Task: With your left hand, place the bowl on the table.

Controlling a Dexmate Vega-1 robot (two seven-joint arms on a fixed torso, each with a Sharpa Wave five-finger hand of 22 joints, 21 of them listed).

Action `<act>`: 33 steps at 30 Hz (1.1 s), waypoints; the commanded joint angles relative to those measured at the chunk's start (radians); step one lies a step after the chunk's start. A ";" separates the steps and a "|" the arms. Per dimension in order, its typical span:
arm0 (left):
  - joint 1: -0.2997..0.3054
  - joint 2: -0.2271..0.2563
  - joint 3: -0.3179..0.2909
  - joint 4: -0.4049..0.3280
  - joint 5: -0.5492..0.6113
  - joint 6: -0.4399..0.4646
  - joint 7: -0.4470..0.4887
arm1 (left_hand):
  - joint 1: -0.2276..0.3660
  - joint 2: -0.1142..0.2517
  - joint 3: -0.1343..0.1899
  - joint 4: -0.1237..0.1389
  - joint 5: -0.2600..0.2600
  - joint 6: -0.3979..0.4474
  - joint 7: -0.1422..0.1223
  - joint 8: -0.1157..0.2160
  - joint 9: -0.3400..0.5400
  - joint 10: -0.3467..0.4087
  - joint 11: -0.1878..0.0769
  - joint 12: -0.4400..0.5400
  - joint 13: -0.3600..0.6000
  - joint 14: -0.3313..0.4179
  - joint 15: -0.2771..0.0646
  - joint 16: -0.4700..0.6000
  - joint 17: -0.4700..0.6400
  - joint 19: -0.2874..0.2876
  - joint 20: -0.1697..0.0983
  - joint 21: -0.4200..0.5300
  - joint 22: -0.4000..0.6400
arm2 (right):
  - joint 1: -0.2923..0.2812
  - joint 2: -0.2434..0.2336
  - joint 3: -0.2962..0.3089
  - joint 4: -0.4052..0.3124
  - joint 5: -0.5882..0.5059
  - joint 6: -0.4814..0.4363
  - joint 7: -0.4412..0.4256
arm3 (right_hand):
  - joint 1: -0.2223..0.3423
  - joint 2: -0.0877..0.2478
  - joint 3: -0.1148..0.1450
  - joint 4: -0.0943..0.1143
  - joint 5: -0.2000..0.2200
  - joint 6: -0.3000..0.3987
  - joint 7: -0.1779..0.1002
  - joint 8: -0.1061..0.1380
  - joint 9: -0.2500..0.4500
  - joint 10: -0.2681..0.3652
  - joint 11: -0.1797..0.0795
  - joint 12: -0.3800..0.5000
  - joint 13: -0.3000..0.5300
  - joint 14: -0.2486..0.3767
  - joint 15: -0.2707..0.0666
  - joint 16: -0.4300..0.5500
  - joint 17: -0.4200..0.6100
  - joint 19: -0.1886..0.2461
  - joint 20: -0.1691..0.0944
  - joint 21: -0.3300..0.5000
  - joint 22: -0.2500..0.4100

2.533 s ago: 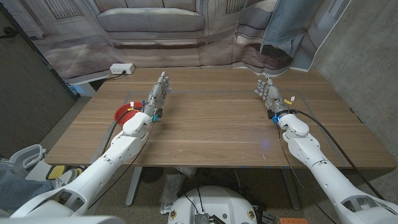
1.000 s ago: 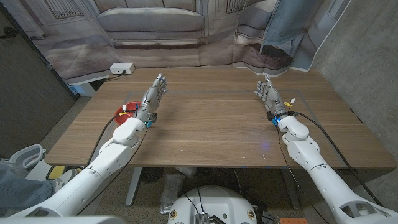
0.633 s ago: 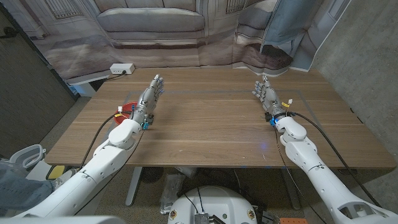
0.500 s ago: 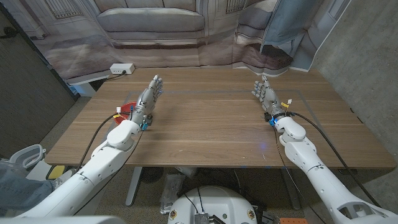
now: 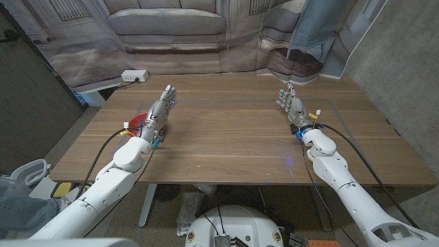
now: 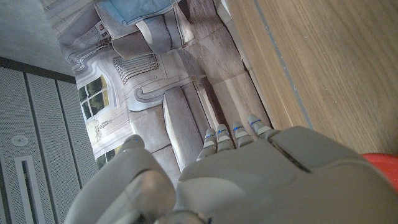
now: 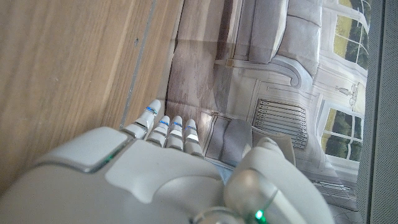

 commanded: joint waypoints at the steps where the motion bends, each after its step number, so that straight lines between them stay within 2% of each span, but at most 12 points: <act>1: 0.055 0.016 -0.024 -0.041 0.033 -0.019 0.022 | 0.008 0.003 0.001 -0.005 0.007 0.003 -0.004 0.002 0.002 -0.003 -0.002 -0.001 0.004 0.001 0.000 0.001 0.002 0.004 -0.030 -0.007 0.003 | -0.003 -0.003 0.001 -0.003 0.009 -0.004 0.005 | 0.010 0.004 -0.002 0.002 0.001 0.011 0.001 0.002 0.002 0.010 0.000 -0.004 0.004 0.011 0.000 0.000 0.001 0.006 -0.052 -0.004 0.001; 18: 0.119 0.040 -0.067 -0.090 0.052 -0.009 0.040 | 0.013 0.010 0.001 -0.006 0.009 -0.006 -0.008 -0.006 0.002 -0.009 -0.004 -0.006 0.004 -0.001 -0.002 -0.002 0.002 -0.003 -0.034 -0.018 0.003 | -0.009 -0.011 -0.003 -0.014 0.000 -0.008 0.002 | 0.010 0.007 -0.006 0.001 -0.001 0.017 0.000 0.003 0.002 0.033 0.000 0.002 0.005 0.022 -0.001 0.001 0.002 0.015 -0.048 -0.012 0.002; 21: 0.125 0.042 -0.071 -0.098 0.058 -0.004 0.045 | 0.013 0.011 0.001 -0.006 0.009 -0.007 -0.008 -0.006 0.002 -0.009 -0.004 -0.007 0.004 -0.002 -0.002 -0.003 0.002 -0.003 -0.034 -0.019 0.003 | -0.011 -0.012 -0.001 -0.020 0.003 -0.011 -0.002 | 0.011 0.007 -0.007 0.000 -0.001 0.018 0.000 0.003 0.002 0.040 0.006 0.005 0.005 0.022 -0.003 0.000 0.002 0.017 -0.048 -0.014 0.002; 33: 0.157 0.039 -0.091 -0.118 0.084 -0.019 0.061 | 0.015 0.015 0.000 -0.007 0.010 -0.002 -0.008 -0.006 0.002 -0.003 -0.002 -0.007 0.004 0.000 -0.002 -0.003 0.002 -0.001 -0.036 -0.025 0.003 | 0.000 -0.007 0.003 0.002 0.011 -0.005 0.006 | 0.011 0.008 -0.009 -0.001 -0.002 0.022 0.000 0.003 0.002 0.046 0.003 0.005 0.005 0.025 -0.002 0.000 0.002 0.021 -0.048 -0.020 0.002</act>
